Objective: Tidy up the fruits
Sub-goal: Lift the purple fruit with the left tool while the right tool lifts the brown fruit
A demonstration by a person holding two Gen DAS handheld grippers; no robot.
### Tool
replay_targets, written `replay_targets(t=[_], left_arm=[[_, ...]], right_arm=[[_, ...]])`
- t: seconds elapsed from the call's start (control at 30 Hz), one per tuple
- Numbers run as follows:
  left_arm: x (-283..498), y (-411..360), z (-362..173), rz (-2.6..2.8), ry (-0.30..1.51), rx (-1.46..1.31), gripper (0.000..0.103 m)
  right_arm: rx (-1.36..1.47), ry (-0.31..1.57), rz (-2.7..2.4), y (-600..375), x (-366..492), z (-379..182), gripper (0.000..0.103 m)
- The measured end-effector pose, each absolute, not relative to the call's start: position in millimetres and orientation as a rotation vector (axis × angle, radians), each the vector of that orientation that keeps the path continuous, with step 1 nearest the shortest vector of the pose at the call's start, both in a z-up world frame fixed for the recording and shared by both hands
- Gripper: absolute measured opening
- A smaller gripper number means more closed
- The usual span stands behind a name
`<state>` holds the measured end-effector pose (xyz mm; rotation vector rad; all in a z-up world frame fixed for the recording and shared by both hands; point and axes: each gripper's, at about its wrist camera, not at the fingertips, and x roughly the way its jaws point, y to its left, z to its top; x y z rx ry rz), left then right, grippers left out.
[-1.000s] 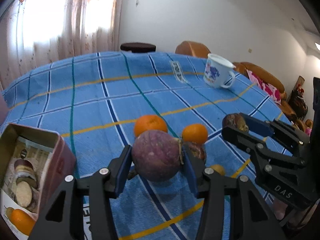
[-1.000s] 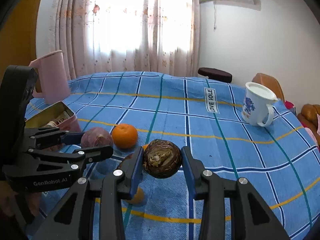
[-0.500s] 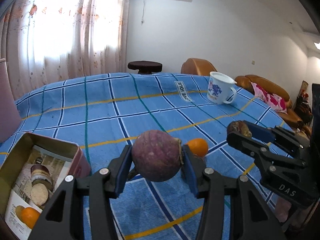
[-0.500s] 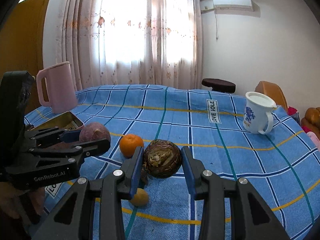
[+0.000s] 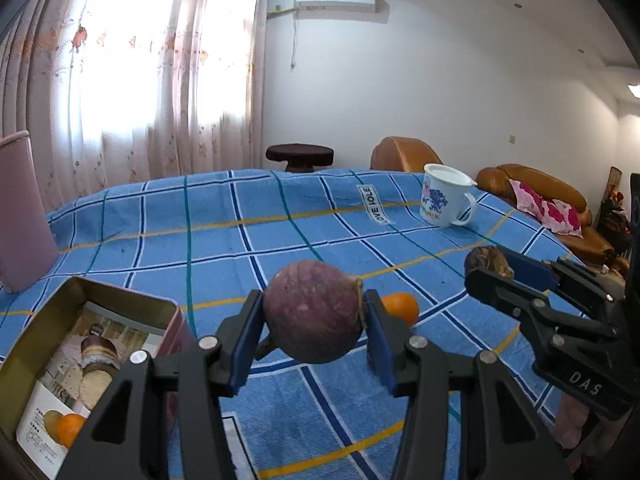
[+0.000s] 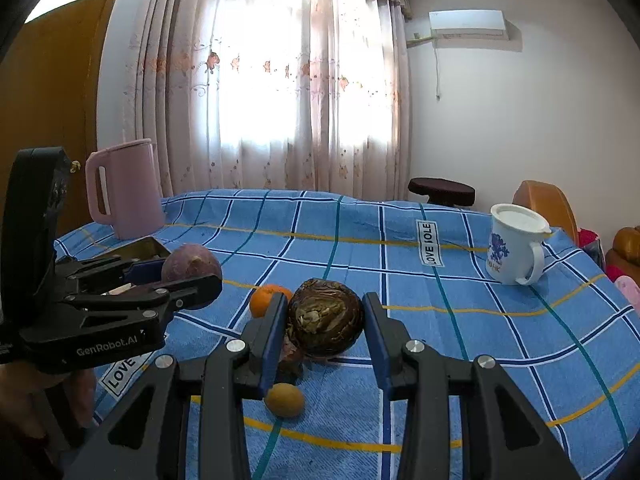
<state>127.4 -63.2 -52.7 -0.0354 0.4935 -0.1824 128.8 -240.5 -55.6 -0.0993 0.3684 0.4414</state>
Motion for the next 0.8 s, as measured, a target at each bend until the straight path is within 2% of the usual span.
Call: replay_targets(t=[0.8], left_arm=[[108, -63, -43, -0.150, 0.375, -0.017, 0.052]], right_arm=[[-0.092, 0.303, 0.438, -245, 119, -52, 0.040]])
